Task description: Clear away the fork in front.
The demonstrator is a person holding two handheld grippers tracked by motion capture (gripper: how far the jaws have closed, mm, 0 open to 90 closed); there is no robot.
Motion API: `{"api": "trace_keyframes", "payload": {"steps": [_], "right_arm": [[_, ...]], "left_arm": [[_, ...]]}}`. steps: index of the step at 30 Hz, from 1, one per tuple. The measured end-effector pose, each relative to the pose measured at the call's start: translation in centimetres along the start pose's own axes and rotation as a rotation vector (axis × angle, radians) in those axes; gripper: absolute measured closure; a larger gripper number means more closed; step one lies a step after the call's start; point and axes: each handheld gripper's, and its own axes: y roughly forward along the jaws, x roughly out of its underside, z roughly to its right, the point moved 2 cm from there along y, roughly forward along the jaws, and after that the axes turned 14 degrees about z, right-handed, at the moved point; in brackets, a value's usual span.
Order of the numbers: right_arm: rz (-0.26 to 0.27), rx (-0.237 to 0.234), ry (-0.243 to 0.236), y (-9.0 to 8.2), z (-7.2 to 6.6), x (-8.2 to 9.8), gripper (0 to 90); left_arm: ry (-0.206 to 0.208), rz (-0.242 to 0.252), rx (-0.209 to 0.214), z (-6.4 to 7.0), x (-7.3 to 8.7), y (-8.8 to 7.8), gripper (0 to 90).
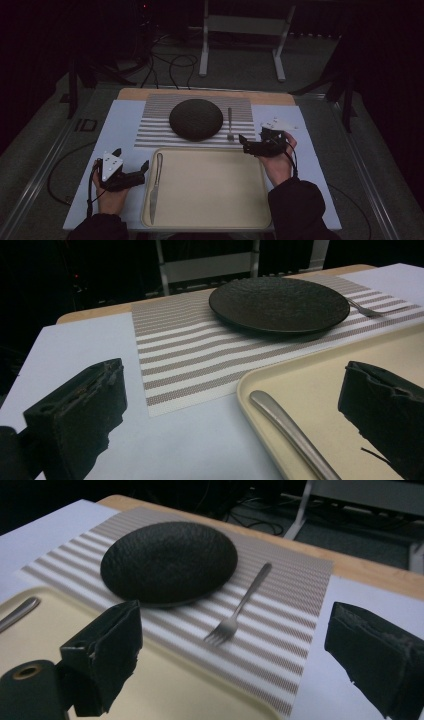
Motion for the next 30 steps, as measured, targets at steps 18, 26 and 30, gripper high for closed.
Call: {"api": "trace_keyframes", "payload": {"steps": [18,26,30], "right_arm": [[0.016,0.02,0.046,2.6,-1.2,-1.9,8.5],[-0.009,0.035,0.054,4.1,-1.1,-2.1,8.6],[-0.014,0.045,0.053,4.3,-1.0,-2.3,9.0]], "left_arm": [[0.003,-0.003,0.005,0.0,0.0,0.0,0.3],[0.002,-0.001,0.004,0.1,0.0,0.0,0.3],[0.003,0.0,0.006,0.1,0.0,0.0,0.3]]}}
